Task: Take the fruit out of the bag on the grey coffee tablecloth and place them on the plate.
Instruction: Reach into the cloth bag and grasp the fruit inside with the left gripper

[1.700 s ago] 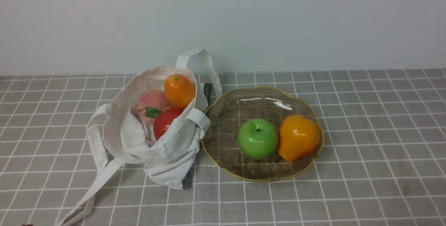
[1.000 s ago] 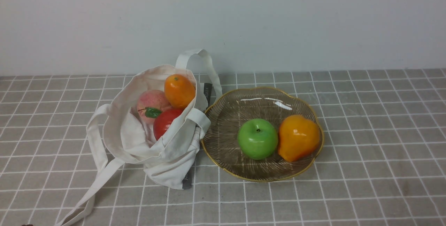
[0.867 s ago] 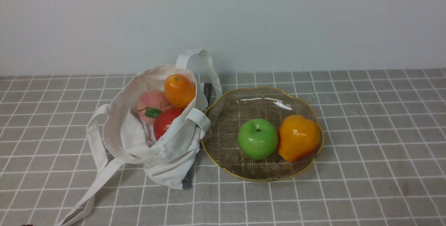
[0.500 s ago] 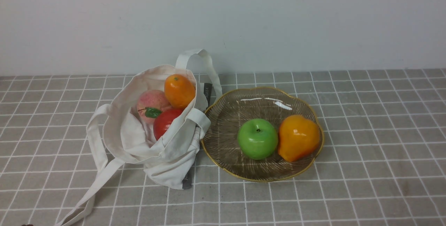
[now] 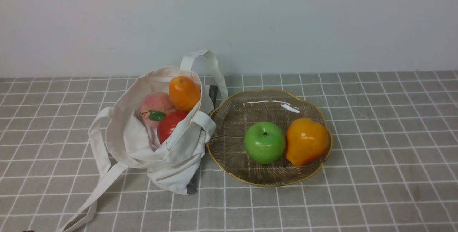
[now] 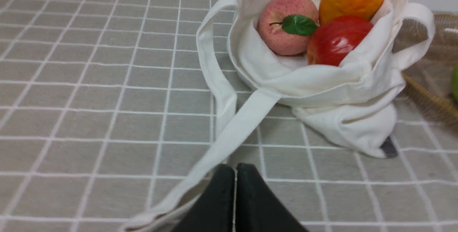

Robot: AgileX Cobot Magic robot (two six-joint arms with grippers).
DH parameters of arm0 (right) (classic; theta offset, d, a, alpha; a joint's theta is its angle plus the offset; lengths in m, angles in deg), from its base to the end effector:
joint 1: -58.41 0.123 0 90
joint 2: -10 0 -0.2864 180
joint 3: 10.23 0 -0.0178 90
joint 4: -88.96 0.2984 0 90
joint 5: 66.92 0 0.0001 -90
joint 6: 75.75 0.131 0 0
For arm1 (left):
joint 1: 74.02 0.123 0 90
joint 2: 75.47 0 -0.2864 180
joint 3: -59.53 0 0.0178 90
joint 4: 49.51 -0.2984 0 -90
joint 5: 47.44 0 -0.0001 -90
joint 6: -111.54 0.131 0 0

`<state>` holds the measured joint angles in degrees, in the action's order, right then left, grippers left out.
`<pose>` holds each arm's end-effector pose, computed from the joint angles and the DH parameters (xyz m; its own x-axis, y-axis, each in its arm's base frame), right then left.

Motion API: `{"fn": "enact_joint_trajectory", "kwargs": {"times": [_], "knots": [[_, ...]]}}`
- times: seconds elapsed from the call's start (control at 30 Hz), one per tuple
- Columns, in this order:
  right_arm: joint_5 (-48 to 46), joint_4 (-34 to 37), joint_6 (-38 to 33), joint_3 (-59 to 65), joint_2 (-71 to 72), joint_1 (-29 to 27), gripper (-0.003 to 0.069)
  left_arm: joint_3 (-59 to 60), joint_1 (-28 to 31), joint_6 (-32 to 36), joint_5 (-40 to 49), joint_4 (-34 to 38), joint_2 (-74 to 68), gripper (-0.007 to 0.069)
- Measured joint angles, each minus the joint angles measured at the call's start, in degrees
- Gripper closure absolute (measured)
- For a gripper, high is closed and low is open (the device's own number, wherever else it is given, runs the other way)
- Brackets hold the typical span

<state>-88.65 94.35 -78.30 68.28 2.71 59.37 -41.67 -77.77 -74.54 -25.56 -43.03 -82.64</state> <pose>0.1370 0.0069 0.1596 -0.3016 0.0378 -0.9527 -0.0370 0.9980 0.0513 0.1362 -0.0145 0.1575 -0.3191 -0.1889 -0.9287 0.0393 0.9764 -0.2121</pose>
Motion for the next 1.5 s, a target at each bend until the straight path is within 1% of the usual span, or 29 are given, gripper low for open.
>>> {"fn": "enact_joint_trajectory", "kwargs": {"times": [0.03, 0.07, 0.1, 0.13, 0.17, 0.2, 0.23, 0.27, 0.3, 0.4, 0.47, 0.57, 0.7, 0.73, 0.8, 0.83, 0.9, 0.97, 1.0, 1.1, 1.2, 1.27, 1.37, 1.43, 1.47, 1.5], "knots": [[0.0, 0.0, 0.0, 0.0, 0.0, 0.0, 0.0674, 0.0, 0.0, -1.9, -0.1, 2.2, 0.0, 0.0632], [0.0, 0.0, 0.0, 0.0, 0.0, 0.0, 0.0674, 0.0, 0.0, -4.7, -0.3, 7.6, 0.0, 0.0632], [0.0, 0.0, 0.0, 0.0, 0.0, 0.0, 0.0674, 0.1, 0.0, -5.9, -0.3, 8.6, 0.0, 0.0632], [0.0, 0.0, 0.0, 0.0, 0.0, 0.0, 0.0674, 0.1, 0.0, -11.4, -1.4, 19.6, 0.0, 0.0632], [0.0, 0.0, 0.0, 0.0, 0.0, 0.0, 0.0674, 0.1, 0.0, -12.5, -1.6, 20.8, 0.0, 0.0632], [0.0, 0.0, 0.0, 0.0, 0.0, 0.0, 0.0674, 0.1, 0.0, -16.4, -2.9, 30.8, 0.0, 0.0632], [0.0, 0.0, 0.0, 0.0, 0.0, 0.0, 0.0674, 0.1, 0.0, -17.9, -3.4, 35.5, 0.0, 0.0632], [0.0, 0.0, 0.0, 0.0, 0.0, 0.0, 0.0674, 0.1, 0.0, -18.6, -3.6, 38.0, 0.0, 0.0632], [0.0, 0.0, 0.0, 0.0, 0.0, 0.0, 0.0674, 0.1, 0.0, -18.9, -3.9, 41.9, 0.0, 0.0632], [0.0, 0.0, 0.0, 0.0, 0.0, 0.0, 0.0674, 0.1, 0.1, -19.1, -4.8, 46.5, 0.0, 0.0632], [0.0, 0.0, 0.0, 0.0, 0.0, 0.0, 0.0674, 0.1, 0.1, -18.6, -5.5, 47.1, 0.0, 0.0632], [0.0, 0.0, 0.0, 0.0, 0.0, 0.0, 0.0674, 0.1, 0.1, -15.3, -6.3, 48.0, 0.0, 0.0632], [0.0, 0.0, 0.0, 0.0, 0.0, 0.0, 0.0674, -1.0, 0.1, -9.8, -5.2, 48.0, 0.0, 0.0632], [0.0, 0.0, 0.0, 0.0, 0.0, 0.0, 0.0674, -1.1, 0.1, -9.5, -5.1, 48.0, 0.0, 0.0632], [0.0, 0.0, 0.0, 0.0, 0.0, 0.0, 0.0674, -4.8, 0.1, -5.7, -4.3, 48.0, -1.6, 0.0632], [0.0, 0.0, 0.0, 0.0, 0.0, 0.0, 0.0674, -5.1, 0.1, -5.4, -4.3, 48.0, -1.9, 0.0632], [0.0, 0.0, 0.0, 0.0, 0.0, 0.0, 0.0674, -10.3, 0.1, -0.3, -3.1, 47.5, -8.2, 0.0632], [0.0, 0.0, 0.0, 0.0, 0.0, 0.0, 0.0674, -14.5, 0.1, 3.7, 1.2, 45.7, -15.2, 0.0632], [0.0, 0.0, 0.0, 0.0, 0.0, 0.0, 0.0674, -15.4, 0.1, 4.5, 1.8, 45.4, -16.0, 0.0632], [0.0, 0.0, 0.0, 0.0, 0.0, 0.0, 0.0674, -21.8, 0.1, 8.9, 11.9, 38.1, -27.4, 0.0632], [0.0, 0.0, 0.0, 0.0, 0.0, 0.0, 0.0674, -29.3, 0.1, 10.4, 23.6, 25.3, -40.2, 0.0632], [0.0, 0.0, 0.0, 0.0, 0.0, 0.0, 0.0674, -35.2, 0.1, 10.8, 31.5, 14.9, -49.6, 0.0632], [0.0, 0.0, 0.0, 0.0, 0.0, 0.0, 0.0674, -43.8, 0.1, 9.8, 36.6, 5.1, -59.5, 0.0632], [0.0, 0.0, 0.0, 0.0, 0.0, 0.0, 0.0674, -48.7, 0.1, 8.5, 37.3, 2.7, -65.5, 0.0632], [0.0, 0.0, 0.0, 0.0, 0.0, 0.0, 0.0674, -50.5, 0.1, 8.3, 37.4, 2.9, -67.0, 0.0632], [0.0, 0.0, 0.0, 0.0, 0.0, 0.0, 0.0674, -53.2, 0.0, 8.4, 37.9, 5.0, -70.3, 0.0632]]}}
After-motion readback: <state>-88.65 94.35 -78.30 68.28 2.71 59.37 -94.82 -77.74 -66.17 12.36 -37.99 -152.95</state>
